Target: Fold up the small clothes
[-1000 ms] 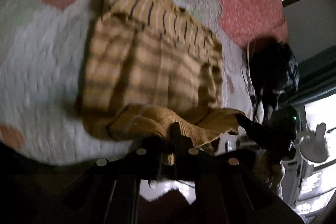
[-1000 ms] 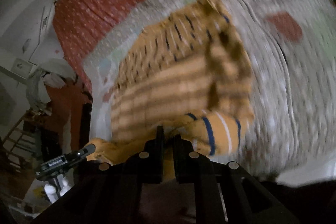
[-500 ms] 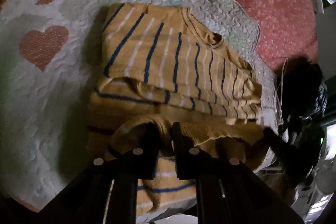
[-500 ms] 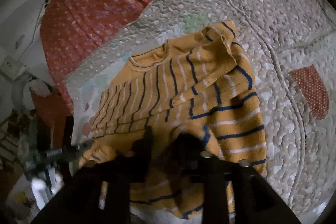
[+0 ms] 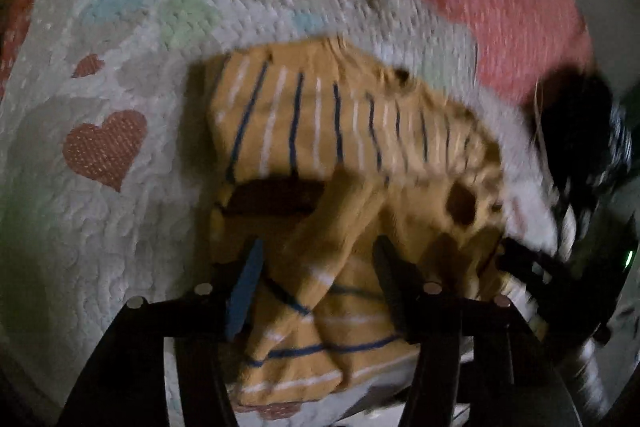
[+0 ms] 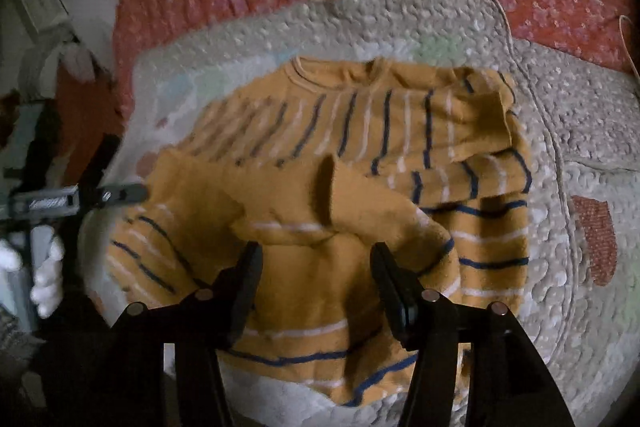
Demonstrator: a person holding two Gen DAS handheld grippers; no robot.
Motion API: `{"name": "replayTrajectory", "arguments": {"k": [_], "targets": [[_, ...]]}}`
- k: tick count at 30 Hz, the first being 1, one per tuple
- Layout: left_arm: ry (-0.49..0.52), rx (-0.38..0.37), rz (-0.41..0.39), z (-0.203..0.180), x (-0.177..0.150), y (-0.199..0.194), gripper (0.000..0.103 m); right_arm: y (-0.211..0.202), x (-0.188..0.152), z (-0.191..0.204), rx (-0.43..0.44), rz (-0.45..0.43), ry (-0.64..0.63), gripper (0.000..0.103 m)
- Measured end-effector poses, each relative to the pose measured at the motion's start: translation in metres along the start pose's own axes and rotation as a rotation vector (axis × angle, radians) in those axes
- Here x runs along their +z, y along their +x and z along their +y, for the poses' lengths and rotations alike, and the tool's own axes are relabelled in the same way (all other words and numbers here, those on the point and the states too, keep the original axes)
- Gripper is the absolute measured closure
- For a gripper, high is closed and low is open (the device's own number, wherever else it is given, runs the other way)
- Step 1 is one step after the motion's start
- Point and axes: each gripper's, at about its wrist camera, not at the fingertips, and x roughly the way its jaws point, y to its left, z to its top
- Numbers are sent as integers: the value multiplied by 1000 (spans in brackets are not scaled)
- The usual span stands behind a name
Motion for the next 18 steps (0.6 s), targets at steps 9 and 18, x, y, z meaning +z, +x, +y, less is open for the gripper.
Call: {"name": "replayTrajectory", "arguments": {"k": [9,18], "targets": [[156,96,64,-28,-7,49,47,41,-15,2,-87,70,-137,31],[-18,-22,25,-10,-3,23,90,8,4,-29,-12,-31,77,99]]}}
